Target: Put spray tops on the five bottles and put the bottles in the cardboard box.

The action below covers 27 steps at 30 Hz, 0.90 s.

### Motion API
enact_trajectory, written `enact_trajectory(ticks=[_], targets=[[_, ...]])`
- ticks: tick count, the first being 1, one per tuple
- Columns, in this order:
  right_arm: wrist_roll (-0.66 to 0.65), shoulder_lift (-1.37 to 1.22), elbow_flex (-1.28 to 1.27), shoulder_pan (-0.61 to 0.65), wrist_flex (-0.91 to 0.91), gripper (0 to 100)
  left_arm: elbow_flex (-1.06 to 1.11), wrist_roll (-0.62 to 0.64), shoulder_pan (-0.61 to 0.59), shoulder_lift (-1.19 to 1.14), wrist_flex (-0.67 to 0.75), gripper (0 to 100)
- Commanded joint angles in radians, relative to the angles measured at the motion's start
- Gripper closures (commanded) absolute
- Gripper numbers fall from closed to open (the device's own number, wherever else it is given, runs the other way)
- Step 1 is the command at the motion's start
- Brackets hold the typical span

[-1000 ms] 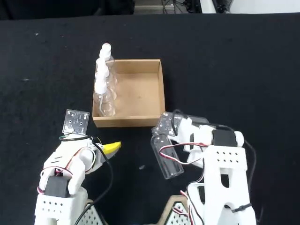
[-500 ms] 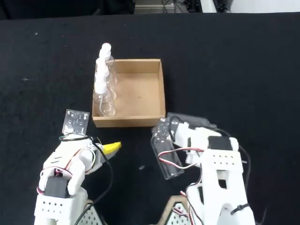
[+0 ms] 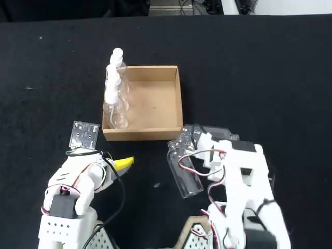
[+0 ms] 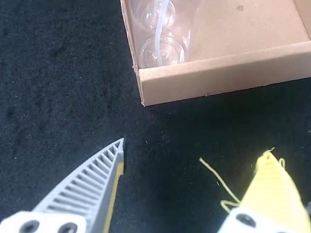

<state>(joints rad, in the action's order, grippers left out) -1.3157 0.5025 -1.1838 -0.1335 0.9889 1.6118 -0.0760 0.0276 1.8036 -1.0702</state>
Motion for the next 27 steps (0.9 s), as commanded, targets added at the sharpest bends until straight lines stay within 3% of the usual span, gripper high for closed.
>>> enact_trajectory(ticks=[1, 5, 10, 19, 27], targets=[[-0.043, -0.059, 0.039, 0.017, 0.020, 76.6, -0.021, -0.005, -0.012, 0.002, 0.023, 64], [-0.043, -0.048, 0.045, 0.034, 0.021, 77.9, -0.021, -0.005, -0.012, 0.002, 0.023, 64], [-0.035, 0.005, 0.035, 0.023, 0.032, 99.5, -0.021, -0.005, -0.012, 0.002, 0.023, 64], [0.018, 0.165, 0.090, -0.112, 0.226, 98.8, -0.021, -0.052, -0.012, 0.002, 0.057, 64], [0.242, 0.228, 0.274, -0.055, 0.442, 98.8, -0.021, -0.057, -0.012, 0.002, 0.052, 64]])
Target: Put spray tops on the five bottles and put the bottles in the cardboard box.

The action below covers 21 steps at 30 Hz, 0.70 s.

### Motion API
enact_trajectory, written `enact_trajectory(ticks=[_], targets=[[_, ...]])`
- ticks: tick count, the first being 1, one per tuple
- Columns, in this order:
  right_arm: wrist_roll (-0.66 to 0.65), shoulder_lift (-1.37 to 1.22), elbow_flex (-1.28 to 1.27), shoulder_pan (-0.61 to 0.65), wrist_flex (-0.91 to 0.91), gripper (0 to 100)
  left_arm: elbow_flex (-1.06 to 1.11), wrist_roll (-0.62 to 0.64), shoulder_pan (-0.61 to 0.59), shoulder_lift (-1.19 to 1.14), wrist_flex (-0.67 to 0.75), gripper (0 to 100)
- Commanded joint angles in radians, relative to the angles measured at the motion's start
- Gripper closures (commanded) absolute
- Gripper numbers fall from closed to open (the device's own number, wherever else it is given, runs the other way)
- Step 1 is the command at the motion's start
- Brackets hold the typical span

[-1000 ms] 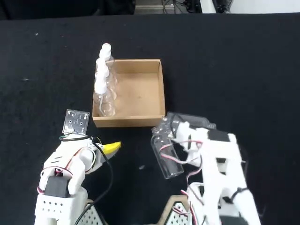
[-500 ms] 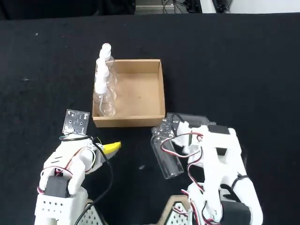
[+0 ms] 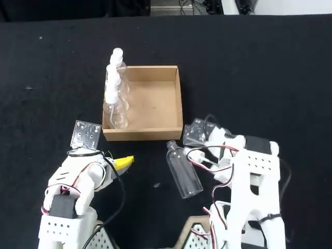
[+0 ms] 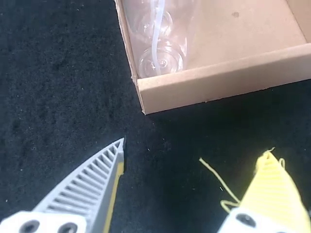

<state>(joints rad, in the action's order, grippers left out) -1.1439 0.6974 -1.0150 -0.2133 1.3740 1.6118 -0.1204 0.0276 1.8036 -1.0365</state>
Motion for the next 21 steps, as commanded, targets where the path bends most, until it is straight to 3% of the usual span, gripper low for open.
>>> enact_trajectory(ticks=[1, 11, 17, 21], targets=[[0.097, 0.033, 0.140, 0.028, 0.071, 98.8, -0.021, -0.012, -0.012, 0.002, 0.018, 64], [0.350, 0.031, 0.604, 0.115, 0.379, 98.8, -0.015, -0.014, -0.012, 0.002, 0.017, 64], [0.512, 0.031, 0.825, 0.135, 0.388, 98.8, -0.044, -0.006, -0.030, 0.002, -0.028, 64], [0.595, 0.027, 0.911, 0.196, 0.390, 98.8, -0.094, -0.006, -0.108, 0.002, -0.066, 64]])
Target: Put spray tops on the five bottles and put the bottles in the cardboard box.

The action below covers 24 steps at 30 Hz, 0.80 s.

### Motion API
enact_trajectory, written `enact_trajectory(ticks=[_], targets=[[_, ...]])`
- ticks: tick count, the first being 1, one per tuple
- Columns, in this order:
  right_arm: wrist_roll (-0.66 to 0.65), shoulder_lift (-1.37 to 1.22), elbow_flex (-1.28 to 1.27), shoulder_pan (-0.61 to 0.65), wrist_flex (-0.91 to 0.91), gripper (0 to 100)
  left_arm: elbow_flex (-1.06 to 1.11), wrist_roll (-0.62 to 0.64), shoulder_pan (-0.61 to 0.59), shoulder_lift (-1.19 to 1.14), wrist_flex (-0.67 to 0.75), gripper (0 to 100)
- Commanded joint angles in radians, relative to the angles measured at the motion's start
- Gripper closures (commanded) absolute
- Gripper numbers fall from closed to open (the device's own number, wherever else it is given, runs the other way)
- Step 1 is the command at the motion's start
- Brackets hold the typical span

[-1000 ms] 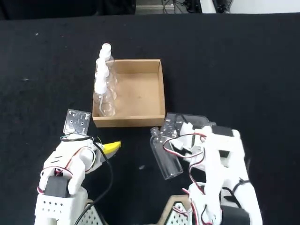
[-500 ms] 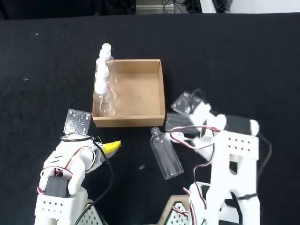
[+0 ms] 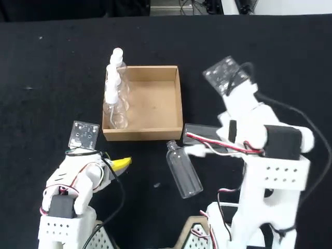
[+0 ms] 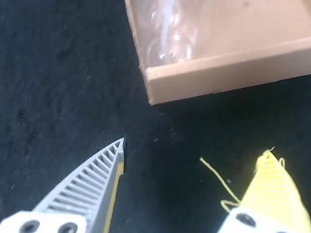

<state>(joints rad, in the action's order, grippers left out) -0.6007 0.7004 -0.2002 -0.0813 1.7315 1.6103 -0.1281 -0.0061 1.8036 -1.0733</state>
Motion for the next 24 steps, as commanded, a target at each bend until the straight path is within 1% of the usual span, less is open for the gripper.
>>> enact_trajectory(ticks=[1, 4, 7, 9, 11, 12, 14, 17, 21, 22, 24], targets=[[0.068, 0.027, 0.108, 0.100, 0.034, 98.8, -0.107, 0.002, -0.104, 0.002, -0.037, 64], [0.138, 0.019, 0.105, 0.258, 0.032, 98.8, -0.125, 0.002, -0.177, 0.002, -0.043, 64], [0.193, -0.015, -0.002, 0.486, 0.018, 98.8, -0.130, 0.002, -0.226, 0.002, -0.038, 64], [0.245, -0.030, -0.085, 0.623, -0.048, 98.8, -0.133, 0.002, -0.269, 0.003, -0.031, 64], [0.315, -0.038, -0.162, 0.720, -0.146, 98.8, -0.137, 0.009, -0.331, 0.003, -0.003, 64], [0.345, -0.042, -0.200, 0.764, -0.207, 98.8, -0.136, 0.032, -0.366, 0.003, 0.011, 64], [0.400, -0.050, -0.292, 0.827, -0.351, 98.8, -0.131, 0.098, -0.426, 0.003, 0.041, 64], [0.451, -0.076, -0.440, 0.884, -0.540, 98.7, -0.130, 0.161, -0.493, 0.003, 0.063, 64], [0.480, -0.140, -0.573, 0.931, -0.720, 97.7, -0.130, 0.224, -0.530, 0.003, 0.078, 64], [0.486, -0.163, -0.582, 0.939, -0.743, 95.4, -0.130, 0.230, -0.532, 0.003, 0.083, 64], [0.508, -0.208, -0.572, 0.951, -0.747, 87.6, -0.130, 0.230, -0.527, 0.003, 0.083, 64]])
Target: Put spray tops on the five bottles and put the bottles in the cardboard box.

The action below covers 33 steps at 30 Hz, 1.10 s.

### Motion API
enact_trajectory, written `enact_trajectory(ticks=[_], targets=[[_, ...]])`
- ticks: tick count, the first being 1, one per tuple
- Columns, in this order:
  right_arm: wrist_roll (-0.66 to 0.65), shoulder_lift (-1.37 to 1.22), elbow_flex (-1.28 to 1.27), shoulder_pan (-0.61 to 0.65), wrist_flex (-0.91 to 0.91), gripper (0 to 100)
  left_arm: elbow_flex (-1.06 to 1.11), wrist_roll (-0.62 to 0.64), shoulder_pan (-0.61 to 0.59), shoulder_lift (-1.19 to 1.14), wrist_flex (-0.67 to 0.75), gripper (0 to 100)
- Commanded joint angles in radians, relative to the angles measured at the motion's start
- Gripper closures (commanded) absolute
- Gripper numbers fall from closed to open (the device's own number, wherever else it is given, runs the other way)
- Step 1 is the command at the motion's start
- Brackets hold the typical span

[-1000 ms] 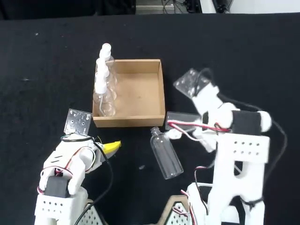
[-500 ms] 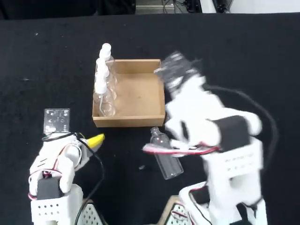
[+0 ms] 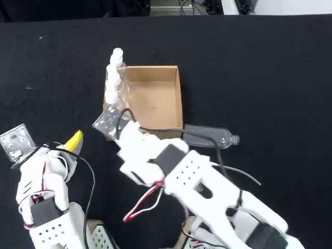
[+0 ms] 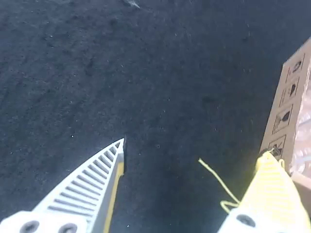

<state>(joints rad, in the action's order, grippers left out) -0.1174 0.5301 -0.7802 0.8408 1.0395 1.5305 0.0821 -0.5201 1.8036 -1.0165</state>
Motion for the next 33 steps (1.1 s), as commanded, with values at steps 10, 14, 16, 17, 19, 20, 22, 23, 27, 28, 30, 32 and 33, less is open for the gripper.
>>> enact_trajectory(ticks=[10, 14, 16, 17, 19, 20, 22, 23, 27, 28, 30, 32, 33], targets=[[-0.034, -0.022, 0.338, 0.025, 0.359, 73.8, -0.036, 0.017, -0.010, 0.003, 0.026, 64], [-0.270, 0.004, 0.378, -0.141, 0.525, 80.6, -0.036, 0.017, -0.010, 0.003, 0.026, 64], [-0.410, 0.012, 0.340, -0.273, 0.554, 83.3, -0.036, 0.017, -0.010, 0.003, 0.026, 64], [-0.471, 0.013, 0.320, -0.348, 0.566, 84.2, -0.036, 0.017, -0.010, 0.003, 0.026, 64], [-0.609, 0.013, 0.280, -0.516, 0.572, 84.8, -0.036, 0.017, -0.010, 0.003, 0.026, 64], [-0.677, 0.013, 0.259, -0.595, 0.569, 84.8, -0.036, 0.017, -0.008, 0.003, 0.026, 64], [-0.789, 0.013, 0.205, -0.724, 0.526, 85.0, -0.036, 0.018, -0.008, 0.003, 0.026, 64], [-0.829, 0.013, 0.171, -0.763, 0.493, 85.0, -0.038, 0.020, -0.008, 0.003, 0.031, 64], [-0.904, 0.013, 0.004, -0.793, 0.341, 85.0, -0.019, 0.021, -0.008, 0.003, 0.054, 64], [-0.921, 0.013, -0.036, -0.795, 0.305, 84.9, -0.016, 0.018, -0.008, 0.003, 0.054, 64], [-0.956, 0.013, -0.093, -0.807, 0.249, 84.7, -0.015, 0.017, -0.008, 0.003, 0.054, 64], [-0.985, 0.012, -0.125, -0.810, 0.204, 84.6, -0.015, 0.018, -0.008, 0.003, 0.054, 64], [-0.996, 0.012, -0.137, -0.810, 0.183, 84.6, -0.015, 0.018, -0.008, 0.003, 0.054, 64]])
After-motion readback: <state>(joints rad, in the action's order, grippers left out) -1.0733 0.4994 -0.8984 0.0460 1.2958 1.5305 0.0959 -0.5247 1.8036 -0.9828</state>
